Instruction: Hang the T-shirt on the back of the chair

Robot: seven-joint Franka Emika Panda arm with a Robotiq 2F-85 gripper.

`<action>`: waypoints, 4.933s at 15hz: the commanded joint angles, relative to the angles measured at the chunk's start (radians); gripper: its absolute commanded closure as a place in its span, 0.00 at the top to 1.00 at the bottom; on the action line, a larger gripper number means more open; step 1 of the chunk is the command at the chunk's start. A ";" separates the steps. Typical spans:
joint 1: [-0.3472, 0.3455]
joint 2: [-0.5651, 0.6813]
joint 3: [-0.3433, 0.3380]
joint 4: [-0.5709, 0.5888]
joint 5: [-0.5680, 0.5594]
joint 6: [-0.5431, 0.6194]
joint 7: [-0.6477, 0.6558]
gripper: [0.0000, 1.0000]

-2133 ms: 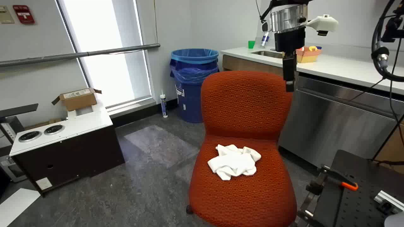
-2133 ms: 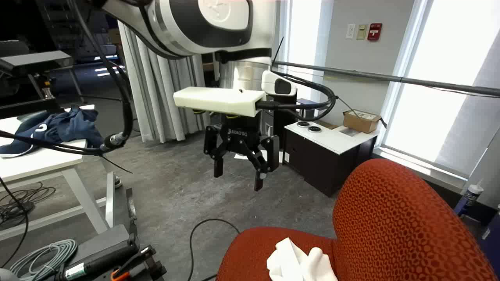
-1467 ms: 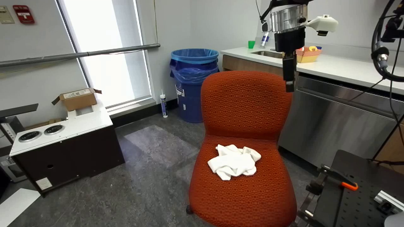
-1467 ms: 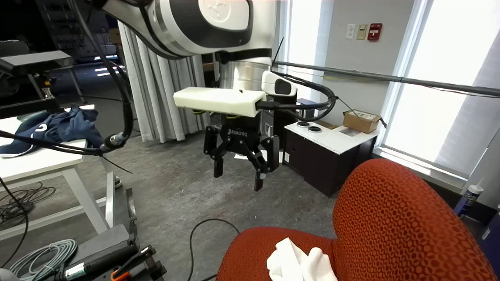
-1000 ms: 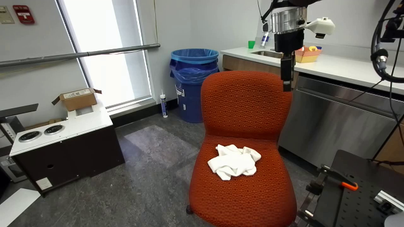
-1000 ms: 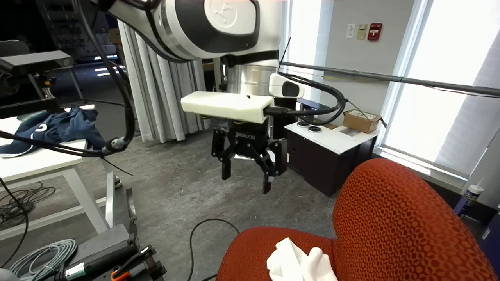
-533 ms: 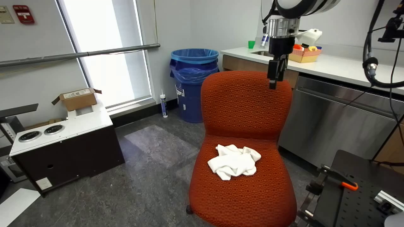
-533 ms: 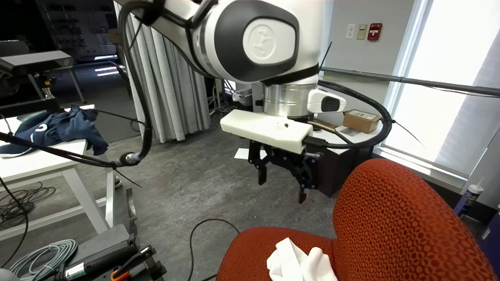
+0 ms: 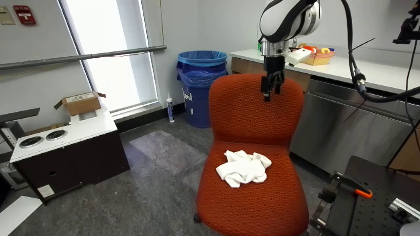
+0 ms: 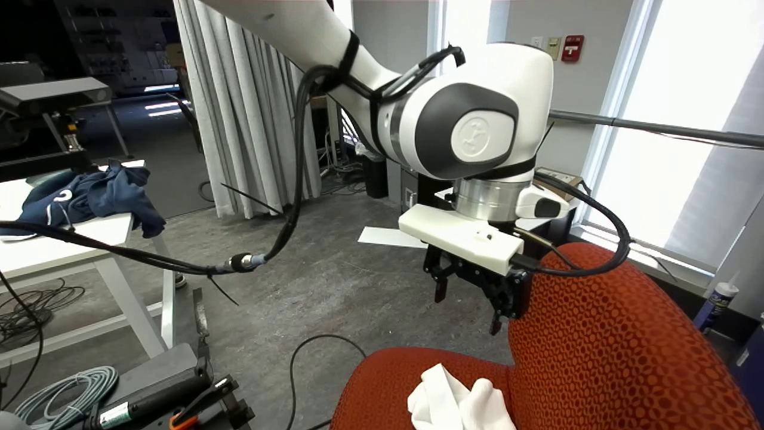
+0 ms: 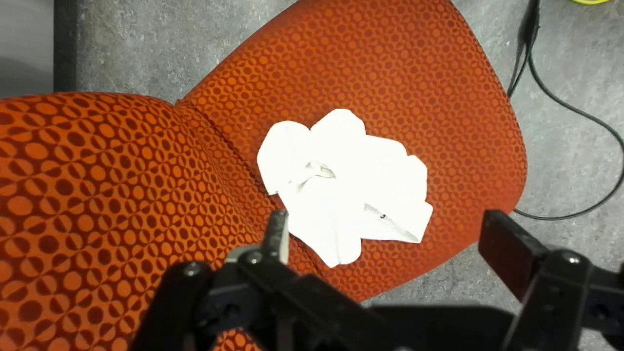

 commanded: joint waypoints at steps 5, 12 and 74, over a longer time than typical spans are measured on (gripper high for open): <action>-0.029 0.043 0.029 0.040 -0.007 -0.003 0.012 1.00; -0.030 0.043 0.029 0.044 -0.007 -0.004 0.012 1.00; -0.174 0.829 0.230 0.525 0.082 0.360 0.071 0.00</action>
